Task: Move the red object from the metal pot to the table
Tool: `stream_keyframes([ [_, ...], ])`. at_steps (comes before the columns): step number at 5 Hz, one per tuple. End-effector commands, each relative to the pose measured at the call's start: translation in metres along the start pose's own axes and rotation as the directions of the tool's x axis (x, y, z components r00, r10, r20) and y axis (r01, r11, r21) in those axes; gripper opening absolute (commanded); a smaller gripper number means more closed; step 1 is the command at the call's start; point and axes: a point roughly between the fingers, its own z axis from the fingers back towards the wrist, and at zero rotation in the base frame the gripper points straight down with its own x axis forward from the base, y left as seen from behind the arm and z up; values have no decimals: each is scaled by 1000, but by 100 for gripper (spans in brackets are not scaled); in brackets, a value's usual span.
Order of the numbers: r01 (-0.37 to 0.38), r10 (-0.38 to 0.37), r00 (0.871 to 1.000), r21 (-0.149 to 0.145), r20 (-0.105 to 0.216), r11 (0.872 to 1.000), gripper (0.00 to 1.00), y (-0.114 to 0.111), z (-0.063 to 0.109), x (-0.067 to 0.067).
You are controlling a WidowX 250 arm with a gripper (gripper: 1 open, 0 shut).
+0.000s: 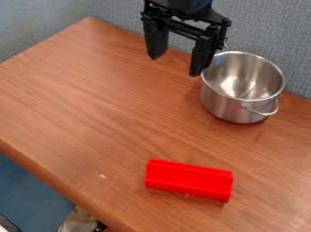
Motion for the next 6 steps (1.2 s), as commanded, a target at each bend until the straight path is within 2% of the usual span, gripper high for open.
stream_keyframes([
  [1,-57,57,998,7,-8,998,100,-4,6,-8],
  [2,-112,113,993,15,-17,994,100,-8,11,-15],
  [4,-88,96,988,65,-125,994,100,-17,-4,-18],
  [5,71,-62,990,67,-125,995,100,-43,-19,-36],
  [6,219,-208,971,90,-116,972,100,-71,-38,-50],
])
